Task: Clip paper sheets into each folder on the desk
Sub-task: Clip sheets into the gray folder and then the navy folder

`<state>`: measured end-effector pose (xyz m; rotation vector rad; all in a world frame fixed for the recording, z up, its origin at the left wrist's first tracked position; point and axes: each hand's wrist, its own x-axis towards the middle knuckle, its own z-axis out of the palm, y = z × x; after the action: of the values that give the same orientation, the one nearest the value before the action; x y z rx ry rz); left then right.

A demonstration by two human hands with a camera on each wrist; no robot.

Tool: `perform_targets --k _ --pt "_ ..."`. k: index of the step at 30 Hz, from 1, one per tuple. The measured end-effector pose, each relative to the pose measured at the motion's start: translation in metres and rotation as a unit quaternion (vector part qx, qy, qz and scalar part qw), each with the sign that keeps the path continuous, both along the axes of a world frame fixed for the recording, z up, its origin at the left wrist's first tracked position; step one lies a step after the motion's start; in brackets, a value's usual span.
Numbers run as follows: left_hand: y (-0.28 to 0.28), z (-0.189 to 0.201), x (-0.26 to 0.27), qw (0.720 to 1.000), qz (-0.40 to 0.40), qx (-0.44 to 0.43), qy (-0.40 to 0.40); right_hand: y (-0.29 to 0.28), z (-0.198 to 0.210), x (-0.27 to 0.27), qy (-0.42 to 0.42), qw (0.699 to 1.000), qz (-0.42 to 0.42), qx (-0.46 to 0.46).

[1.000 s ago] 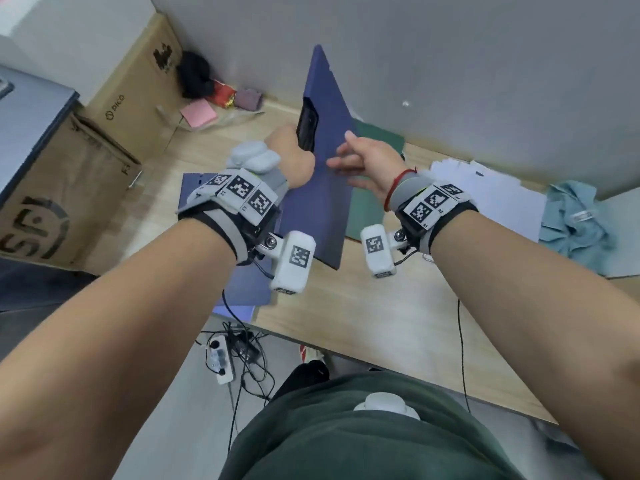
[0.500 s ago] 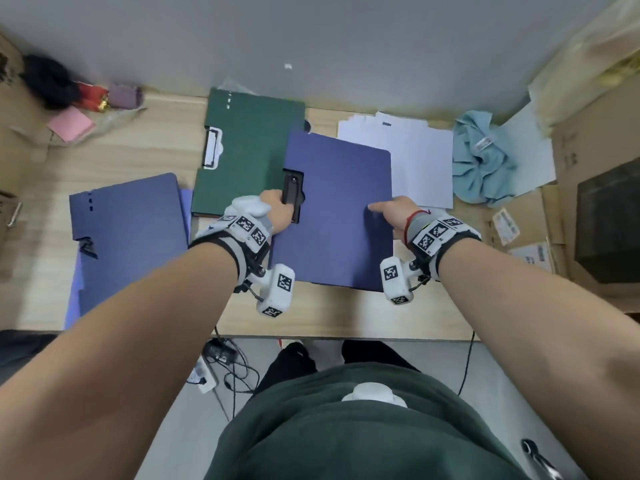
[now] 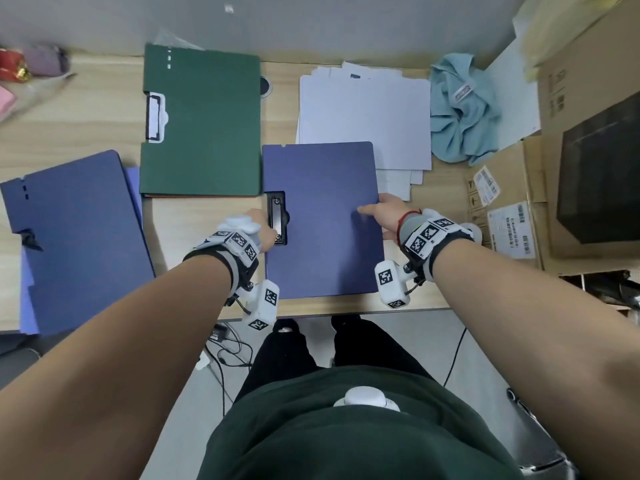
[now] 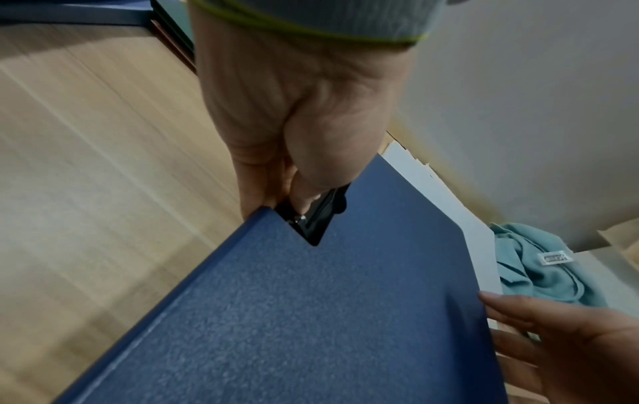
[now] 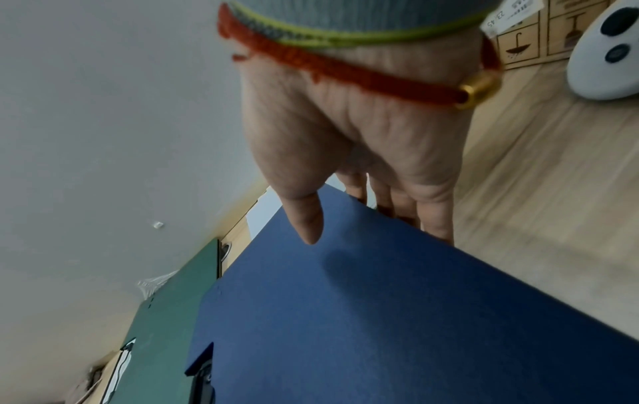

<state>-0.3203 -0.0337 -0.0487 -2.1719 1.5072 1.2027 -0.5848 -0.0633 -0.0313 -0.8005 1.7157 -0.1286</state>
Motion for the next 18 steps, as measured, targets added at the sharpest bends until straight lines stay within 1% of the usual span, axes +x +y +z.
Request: perform_targets --k 3,5,7,10,13,15,18 --pt "-0.004 0.002 0.003 1.000 0.004 0.022 -0.013 -0.005 0.005 -0.004 -0.018 1.000 -0.016 0.000" --pt "-0.010 0.011 0.004 1.000 0.018 0.014 -0.010 -0.012 0.011 -0.005 -0.028 0.999 -0.030 0.011" --pt "-0.021 0.024 0.003 0.998 0.053 -0.009 0.044 -0.021 0.021 0.000 -0.061 0.997 -0.041 0.016" --pt "-0.035 0.056 -0.002 0.978 0.125 -0.042 0.162 -0.031 0.053 0.024 -0.137 0.990 -0.028 0.011" --pt "-0.045 0.093 -0.008 0.963 0.145 -0.070 0.216 -0.042 0.078 0.055 -0.200 0.980 0.006 -0.007" --pt "-0.047 0.114 -0.003 0.962 0.141 -0.082 0.220 -0.049 0.088 0.082 -0.232 0.972 0.029 -0.008" --pt "-0.044 0.131 0.020 0.969 0.127 -0.103 0.187 -0.054 0.093 0.122 -0.249 0.966 0.067 -0.004"
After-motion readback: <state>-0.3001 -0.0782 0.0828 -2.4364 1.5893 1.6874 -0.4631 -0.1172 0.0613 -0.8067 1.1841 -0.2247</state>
